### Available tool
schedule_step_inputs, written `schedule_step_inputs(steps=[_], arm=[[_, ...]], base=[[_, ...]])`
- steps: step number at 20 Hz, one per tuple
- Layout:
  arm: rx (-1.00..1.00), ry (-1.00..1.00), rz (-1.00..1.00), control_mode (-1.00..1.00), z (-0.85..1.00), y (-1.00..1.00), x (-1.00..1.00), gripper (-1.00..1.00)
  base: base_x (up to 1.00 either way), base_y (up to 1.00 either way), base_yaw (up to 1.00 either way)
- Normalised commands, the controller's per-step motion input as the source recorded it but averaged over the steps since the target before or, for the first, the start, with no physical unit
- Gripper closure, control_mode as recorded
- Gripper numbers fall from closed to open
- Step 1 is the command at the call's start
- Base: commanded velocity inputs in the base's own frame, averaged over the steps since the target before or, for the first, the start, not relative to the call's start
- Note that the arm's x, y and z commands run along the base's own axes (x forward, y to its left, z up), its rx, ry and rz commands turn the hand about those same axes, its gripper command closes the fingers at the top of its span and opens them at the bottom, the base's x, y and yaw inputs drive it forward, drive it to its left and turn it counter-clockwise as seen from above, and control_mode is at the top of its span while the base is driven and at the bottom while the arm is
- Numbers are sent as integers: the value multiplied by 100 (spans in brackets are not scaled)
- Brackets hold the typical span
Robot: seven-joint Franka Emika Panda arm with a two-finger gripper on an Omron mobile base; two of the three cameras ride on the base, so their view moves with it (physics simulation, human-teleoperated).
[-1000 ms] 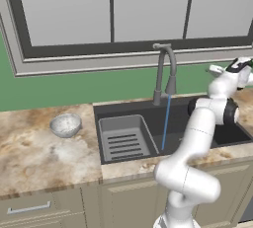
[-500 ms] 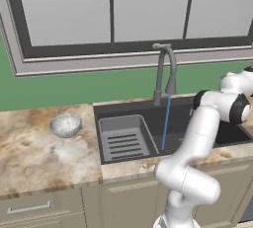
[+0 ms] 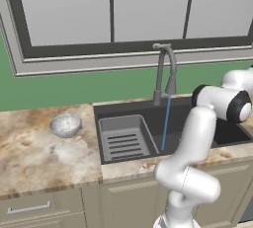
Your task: Rinse each bowl for a few seconds and place them down in the sink or on the counter.
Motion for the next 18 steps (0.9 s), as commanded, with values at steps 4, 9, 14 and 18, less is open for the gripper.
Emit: schedule_step_inputs(steps=[4, 9, 14, 18], arm=[[0, 25, -12, -100, 10, -29, -40, 100], [-6, 28, -10, -100, 0, -17, -38, 100], [-13, 27, -9, -100, -1, -4, -38, 100], [-20, 29, -7, -100, -6, 0, -40, -100]], base=[[0, 0, 0], [0, 0, 0], [0, 0, 0], [0, 0, 0]])
